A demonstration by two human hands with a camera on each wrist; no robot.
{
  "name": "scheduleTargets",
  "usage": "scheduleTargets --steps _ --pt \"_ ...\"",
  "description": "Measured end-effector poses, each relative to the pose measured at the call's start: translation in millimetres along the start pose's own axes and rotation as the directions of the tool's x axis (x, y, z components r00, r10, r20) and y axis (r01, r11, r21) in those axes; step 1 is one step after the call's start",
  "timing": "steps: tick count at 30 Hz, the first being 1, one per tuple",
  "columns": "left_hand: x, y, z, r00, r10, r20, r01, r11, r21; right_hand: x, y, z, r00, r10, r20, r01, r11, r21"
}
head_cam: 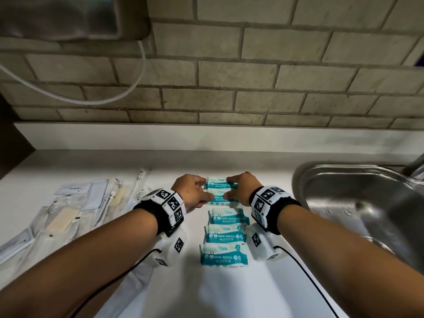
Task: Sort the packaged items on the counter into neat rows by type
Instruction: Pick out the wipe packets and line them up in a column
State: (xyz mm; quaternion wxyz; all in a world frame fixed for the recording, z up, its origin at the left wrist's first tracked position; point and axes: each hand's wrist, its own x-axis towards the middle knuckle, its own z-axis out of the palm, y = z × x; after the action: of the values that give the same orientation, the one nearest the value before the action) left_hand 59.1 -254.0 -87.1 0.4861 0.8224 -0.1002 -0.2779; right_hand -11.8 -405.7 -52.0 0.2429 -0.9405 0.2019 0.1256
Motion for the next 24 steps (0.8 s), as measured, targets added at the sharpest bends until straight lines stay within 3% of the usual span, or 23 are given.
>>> scheduleTargets --steps 24 --pt "-8.2 4.5 -3.9 0.999 0.042 -0.022 -0.039 0.991 0.127 -5.2 -0.8 0.5 1.000 -0.024 -0.005 0.024 0.997 -0.075"
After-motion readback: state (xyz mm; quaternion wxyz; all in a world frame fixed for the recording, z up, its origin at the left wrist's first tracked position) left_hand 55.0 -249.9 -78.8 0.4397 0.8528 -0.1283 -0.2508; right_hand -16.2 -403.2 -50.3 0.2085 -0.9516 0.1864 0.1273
